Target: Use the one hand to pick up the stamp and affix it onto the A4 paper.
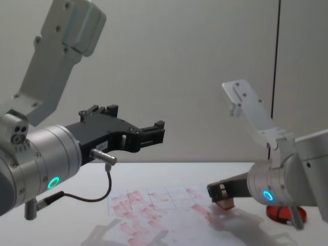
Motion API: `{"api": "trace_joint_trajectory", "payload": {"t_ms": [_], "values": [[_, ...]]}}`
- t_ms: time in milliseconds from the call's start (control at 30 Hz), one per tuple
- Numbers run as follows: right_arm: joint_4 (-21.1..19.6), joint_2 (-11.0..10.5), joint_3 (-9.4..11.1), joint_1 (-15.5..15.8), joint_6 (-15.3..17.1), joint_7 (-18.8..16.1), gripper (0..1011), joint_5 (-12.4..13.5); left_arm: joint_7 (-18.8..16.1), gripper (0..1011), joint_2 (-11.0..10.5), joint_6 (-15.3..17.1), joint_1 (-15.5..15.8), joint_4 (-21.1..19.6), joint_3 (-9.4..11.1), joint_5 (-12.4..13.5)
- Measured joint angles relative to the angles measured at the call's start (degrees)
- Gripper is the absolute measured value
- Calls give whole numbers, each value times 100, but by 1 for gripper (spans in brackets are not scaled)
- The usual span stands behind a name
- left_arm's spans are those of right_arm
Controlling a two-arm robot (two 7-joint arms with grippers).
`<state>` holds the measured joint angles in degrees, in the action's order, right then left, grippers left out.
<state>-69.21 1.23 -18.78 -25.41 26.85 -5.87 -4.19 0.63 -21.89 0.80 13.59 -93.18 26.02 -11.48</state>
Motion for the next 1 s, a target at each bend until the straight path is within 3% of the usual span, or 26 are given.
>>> {"api": "trace_joint_trajectory", "payload": {"t_ms": [467,1000], "values": [[689,82,106,-224,-333,-33,216,177,0,993,0,0,0,0,0,0],[989,114,192,-302,-397,-35,217,464,0,993,0,0,0,0,0,0]]}}
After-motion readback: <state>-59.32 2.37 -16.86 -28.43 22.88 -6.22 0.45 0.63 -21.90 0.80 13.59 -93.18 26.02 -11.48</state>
